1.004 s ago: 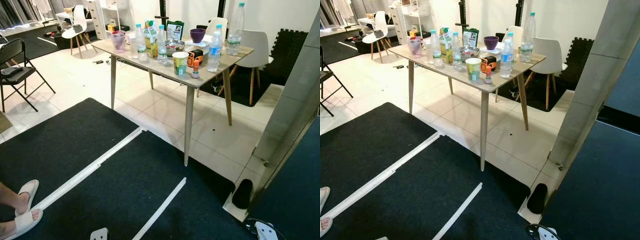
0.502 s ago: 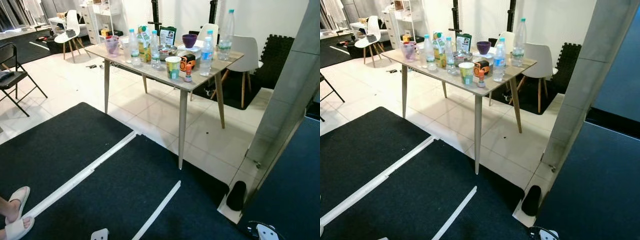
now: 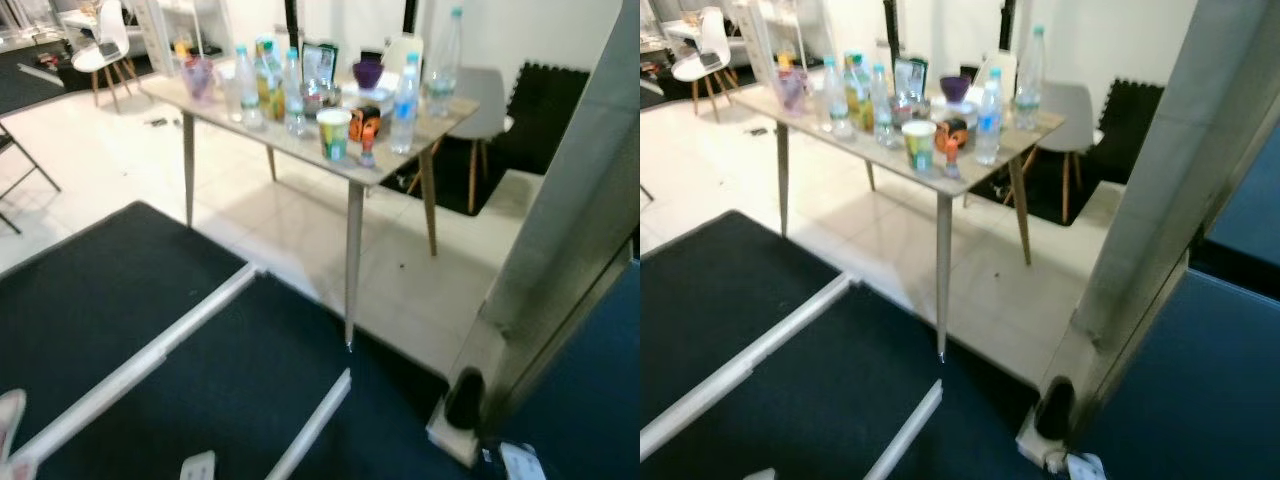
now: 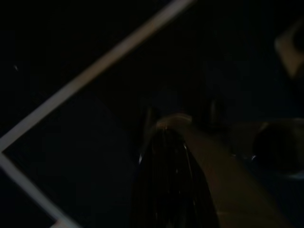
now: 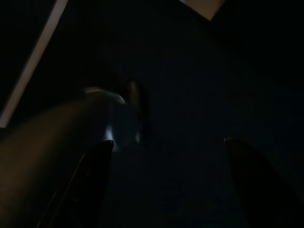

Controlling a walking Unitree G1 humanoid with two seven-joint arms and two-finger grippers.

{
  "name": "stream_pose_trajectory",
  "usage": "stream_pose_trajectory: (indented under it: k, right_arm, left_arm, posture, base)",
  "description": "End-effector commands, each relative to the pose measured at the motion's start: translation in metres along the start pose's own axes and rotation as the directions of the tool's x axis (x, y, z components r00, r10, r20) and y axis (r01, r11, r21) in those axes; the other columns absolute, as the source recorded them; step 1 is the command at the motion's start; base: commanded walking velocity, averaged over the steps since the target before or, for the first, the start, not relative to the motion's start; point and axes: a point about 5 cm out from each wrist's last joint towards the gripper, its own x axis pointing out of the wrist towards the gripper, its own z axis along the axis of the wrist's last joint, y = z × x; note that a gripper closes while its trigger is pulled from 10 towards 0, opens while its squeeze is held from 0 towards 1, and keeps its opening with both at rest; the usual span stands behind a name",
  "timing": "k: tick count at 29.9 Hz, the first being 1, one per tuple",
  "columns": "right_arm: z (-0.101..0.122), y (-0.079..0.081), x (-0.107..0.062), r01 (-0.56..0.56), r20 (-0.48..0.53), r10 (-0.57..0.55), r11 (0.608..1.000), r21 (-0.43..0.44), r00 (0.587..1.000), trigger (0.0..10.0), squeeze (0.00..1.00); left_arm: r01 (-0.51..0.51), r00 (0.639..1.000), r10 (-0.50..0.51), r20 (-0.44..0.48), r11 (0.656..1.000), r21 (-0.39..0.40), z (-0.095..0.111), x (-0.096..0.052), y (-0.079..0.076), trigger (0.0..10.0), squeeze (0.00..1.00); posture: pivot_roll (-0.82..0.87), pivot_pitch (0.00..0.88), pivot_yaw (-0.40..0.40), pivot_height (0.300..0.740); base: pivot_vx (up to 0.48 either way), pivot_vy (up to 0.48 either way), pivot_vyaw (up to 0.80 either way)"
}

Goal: Restocking fridge

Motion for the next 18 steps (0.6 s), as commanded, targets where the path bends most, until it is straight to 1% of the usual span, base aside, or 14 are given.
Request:
stream_pose_trajectory:
  k: [1, 5, 9, 18]
  right_arm:
    - [0.0107, 0.0080, 0.0022, -0.028, 0.031, 0.029, 1.000, -0.013, 0.999, 10.0, 0.00]
    - [0.0107, 0.0080, 0.0022, -0.030, 0.034, 0.030, 1.000, -0.003, 0.999, 10.0, 0.00]
    - [0.0108, 0.0071, 0.0021, -0.019, 0.039, 0.019, 1.000, 0.021, 0.999, 10.0, 0.00]
    - [0.0109, 0.0055, 0.0020, -0.006, 0.033, 0.006, 1.000, 0.012, 0.999, 10.0, 0.00]
  left_arm:
    - [-0.014, 1.000, 0.015, -0.023, 1.000, 0.009, -0.0073, -0.0023, 0.0049, 10.0, 0.00]
    - [-0.014, 1.000, 0.014, -0.024, 1.000, 0.010, -0.0074, -0.0024, 0.0051, 10.0, 0.00]
    - [-0.014, 1.000, 0.014, -0.025, 1.000, 0.012, -0.0074, -0.0024, 0.0052, 10.0, 0.00]
    - [-0.013, 1.000, 0.014, -0.027, 1.000, 0.016, -0.0076, -0.0025, 0.0055, 10.0, 0.00]
  posture:
    - [0.01, 0.000, 0.014, 0.740]
    - [0.01, 0.000, 0.014, 0.740]
    - [0.01, 0.000, 0.011, 0.740]
    - [0.00, 0.000, 0.009, 0.740]
  base:
    - [0.296, 0.000, 0.77]
    - [0.296, 0.000, 0.76]
    - [0.295, 0.000, 0.00]
    - [0.296, 0.000, 0.00]
